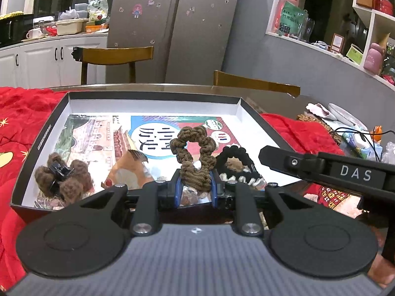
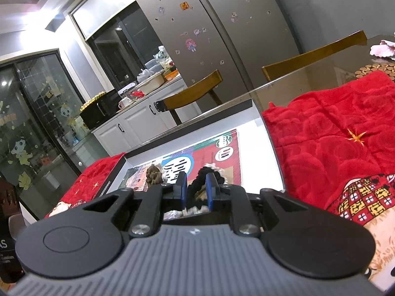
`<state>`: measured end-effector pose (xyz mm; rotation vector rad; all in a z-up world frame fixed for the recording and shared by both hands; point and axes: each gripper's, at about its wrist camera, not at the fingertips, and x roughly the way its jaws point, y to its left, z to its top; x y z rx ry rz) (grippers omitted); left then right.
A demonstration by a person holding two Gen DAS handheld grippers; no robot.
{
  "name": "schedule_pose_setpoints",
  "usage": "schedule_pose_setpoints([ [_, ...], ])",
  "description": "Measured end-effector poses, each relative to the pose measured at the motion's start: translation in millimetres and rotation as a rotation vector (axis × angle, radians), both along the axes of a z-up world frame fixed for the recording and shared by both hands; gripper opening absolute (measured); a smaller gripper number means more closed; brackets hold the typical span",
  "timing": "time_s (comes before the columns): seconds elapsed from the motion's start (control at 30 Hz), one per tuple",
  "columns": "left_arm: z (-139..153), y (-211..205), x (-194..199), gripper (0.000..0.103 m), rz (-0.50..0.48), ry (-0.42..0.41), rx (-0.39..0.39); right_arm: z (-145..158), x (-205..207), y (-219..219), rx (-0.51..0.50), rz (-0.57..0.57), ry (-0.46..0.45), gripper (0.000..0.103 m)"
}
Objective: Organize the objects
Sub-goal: 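Open left tool to drop the brown scrunchie in the box while right tool drops the black one, then move right tool back to the pile and grasp the brown pompom clip with black comb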
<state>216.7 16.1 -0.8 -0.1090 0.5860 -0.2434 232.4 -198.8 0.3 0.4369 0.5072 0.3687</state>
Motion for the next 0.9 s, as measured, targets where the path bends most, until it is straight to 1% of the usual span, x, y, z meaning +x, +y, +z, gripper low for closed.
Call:
schedule_pose_setpoints([
  [0.2, -0.1, 0.1, -0.7, 0.025, 0.002, -0.001, 0.016, -0.7, -0.1, -0.6, 0.004, 0.002, 0.002, 0.021],
  [0.33, 0.4, 2.0, -0.2, 0.025, 0.006, 0.009, 0.003, -1.6, 0.0, -1.2, 0.006, 0.002, 0.001, 0.021],
  [0.47, 0.7, 4.5, 1.3, 0.033, 0.008, 0.021, -0.005, -1.3, -0.1, -2.2, 0.017, 0.002, 0.008, 0.022],
  [0.53, 1.0, 5.3, 2.1, 0.039, 0.009, 0.026, -0.008, -1.0, -0.1, -2.7, 0.018, 0.003, 0.01, 0.022],
  [0.6, 1.4, 6.6, 2.9, 0.047, 0.009, 0.029, -0.018, -1.0, -0.6, -3.4, 0.017, 0.002, 0.008, 0.023],
  [0.77, 5.9, 9.5, 1.4, 0.051, 0.006, 0.023, -0.026, 0.8, -1.4, -6.6, 0.04, 0.006, 0.016, 0.024],
  [0.9, 15.5, 14.8, -2.8, 0.052, -0.006, 0.02, -0.06, 3.0, -1.6, -12.4, 0.098, 0.017, 0.05, 0.035],
])
